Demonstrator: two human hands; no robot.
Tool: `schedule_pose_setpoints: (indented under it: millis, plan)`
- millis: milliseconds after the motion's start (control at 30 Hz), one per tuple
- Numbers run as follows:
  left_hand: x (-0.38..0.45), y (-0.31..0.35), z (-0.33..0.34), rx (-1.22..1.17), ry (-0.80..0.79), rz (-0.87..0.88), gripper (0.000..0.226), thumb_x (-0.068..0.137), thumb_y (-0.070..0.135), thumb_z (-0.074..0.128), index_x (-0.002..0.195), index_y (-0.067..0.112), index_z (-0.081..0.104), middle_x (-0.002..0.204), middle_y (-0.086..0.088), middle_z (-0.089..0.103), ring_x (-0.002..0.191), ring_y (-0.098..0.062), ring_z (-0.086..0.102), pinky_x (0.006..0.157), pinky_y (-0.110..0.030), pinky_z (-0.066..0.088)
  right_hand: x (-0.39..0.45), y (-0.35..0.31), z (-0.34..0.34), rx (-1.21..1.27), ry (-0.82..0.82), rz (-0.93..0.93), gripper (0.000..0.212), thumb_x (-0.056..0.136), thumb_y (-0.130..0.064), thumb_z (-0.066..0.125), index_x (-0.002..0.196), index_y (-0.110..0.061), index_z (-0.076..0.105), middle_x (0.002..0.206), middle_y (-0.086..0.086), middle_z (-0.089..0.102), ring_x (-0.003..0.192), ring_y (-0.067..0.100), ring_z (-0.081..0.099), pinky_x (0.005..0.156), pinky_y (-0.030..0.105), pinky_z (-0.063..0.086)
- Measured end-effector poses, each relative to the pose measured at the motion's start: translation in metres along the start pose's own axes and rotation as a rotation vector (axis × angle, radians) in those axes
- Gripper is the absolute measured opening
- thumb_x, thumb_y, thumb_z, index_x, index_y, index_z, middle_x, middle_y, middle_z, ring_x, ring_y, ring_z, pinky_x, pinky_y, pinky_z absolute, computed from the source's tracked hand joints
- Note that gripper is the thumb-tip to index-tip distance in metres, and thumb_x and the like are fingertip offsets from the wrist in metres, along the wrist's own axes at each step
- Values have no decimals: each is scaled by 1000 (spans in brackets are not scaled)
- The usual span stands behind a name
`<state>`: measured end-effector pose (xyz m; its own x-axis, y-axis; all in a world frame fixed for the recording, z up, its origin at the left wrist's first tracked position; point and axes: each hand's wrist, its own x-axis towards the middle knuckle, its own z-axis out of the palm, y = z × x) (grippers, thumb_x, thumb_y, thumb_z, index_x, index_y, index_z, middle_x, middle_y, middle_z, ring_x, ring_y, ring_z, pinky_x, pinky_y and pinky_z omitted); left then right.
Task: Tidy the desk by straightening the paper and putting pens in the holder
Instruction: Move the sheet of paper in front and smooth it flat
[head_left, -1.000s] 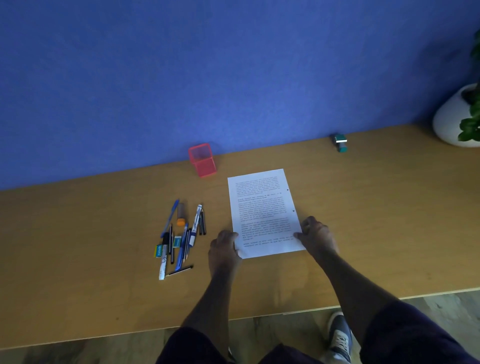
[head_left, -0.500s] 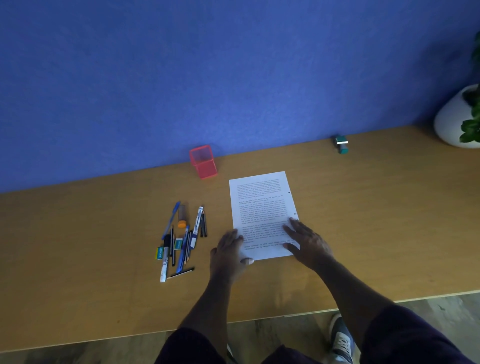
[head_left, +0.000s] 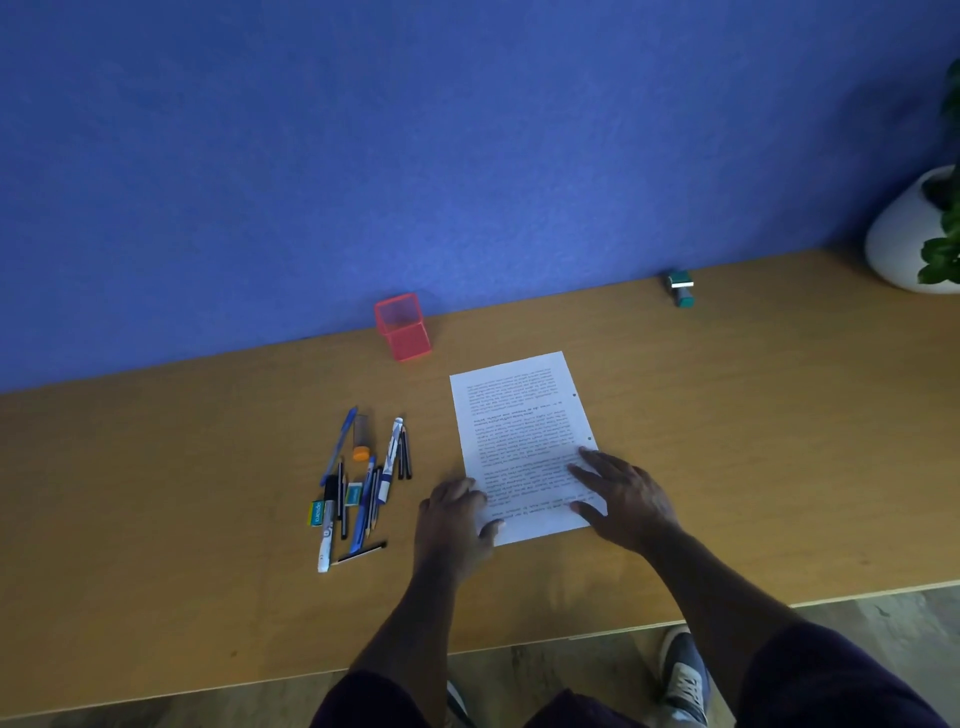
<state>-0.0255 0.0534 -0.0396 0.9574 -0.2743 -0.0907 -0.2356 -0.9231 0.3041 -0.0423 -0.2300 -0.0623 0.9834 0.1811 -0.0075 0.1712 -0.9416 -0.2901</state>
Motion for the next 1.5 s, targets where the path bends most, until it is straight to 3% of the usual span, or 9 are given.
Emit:
schedule_pose_setpoints:
  millis: [133,300,367,467,567,833,967,1133,1500]
  plan:
    - [-4,-1,5,26,41,64,30,83,52,67,93,23,65,107,13,55,109,-12,53,88,-29,47,-12,8,1,-46,57,-91,58,81,-59,61,131,-29,61,145,-3,53,127,20,55,97,42,49]
    - [-4,-5,6,17,34,103,37,79,58,68,96,26,59,112,16,51,112,-11,51,91,-30,48,-22,16,5,-69,90,-145,57,81,-63,57,126,-28,64,140,-3,57,121,20,58,96,42,49]
    - [-1,-5,7,17,37,117,48,77,60,69,111,28,58,130,14,49,126,-13,49,98,-33,48,-16,14,3,-65,89,-137,57,82,-64,53,126,-28,63,140,-2,57,122,21,58,98,41,48]
    - [4,-6,8,48,-106,68,109,71,70,69,157,33,14,167,4,11,154,-19,14,115,-43,32,-4,8,-1,-22,80,-82,64,87,-65,50,139,-29,51,151,-1,45,135,16,46,103,37,46]
    - [9,-9,12,123,-263,60,126,69,81,61,156,35,-17,167,6,-19,155,-20,-10,122,-49,17,0,6,1,-13,9,-67,73,89,-70,42,149,-30,37,158,-3,31,144,13,33,111,36,41]
    - [10,-7,13,131,-268,57,121,69,81,58,157,34,-10,166,8,-21,155,-17,-15,123,-48,8,-2,7,4,-13,-25,-61,75,87,-75,36,150,-33,35,159,-7,27,146,11,29,114,35,36]
    - [8,-2,8,128,-243,58,119,68,81,58,158,33,-3,168,6,-15,155,-17,-12,124,-49,12,-1,11,1,-21,-31,-84,75,87,-76,36,149,-34,35,159,-9,28,145,11,30,113,31,28]
    - [6,4,2,133,-223,61,118,68,81,59,158,31,3,168,8,-9,155,-17,-4,124,-50,18,0,13,1,-5,-33,-96,74,88,-75,37,149,-34,35,160,-9,26,146,10,28,115,33,33]
    - [17,24,3,174,-41,153,96,82,80,34,158,22,19,168,1,12,152,-20,21,118,-47,29,2,19,-7,75,19,-86,81,86,-74,44,151,-25,34,159,-2,30,145,15,30,114,37,31]
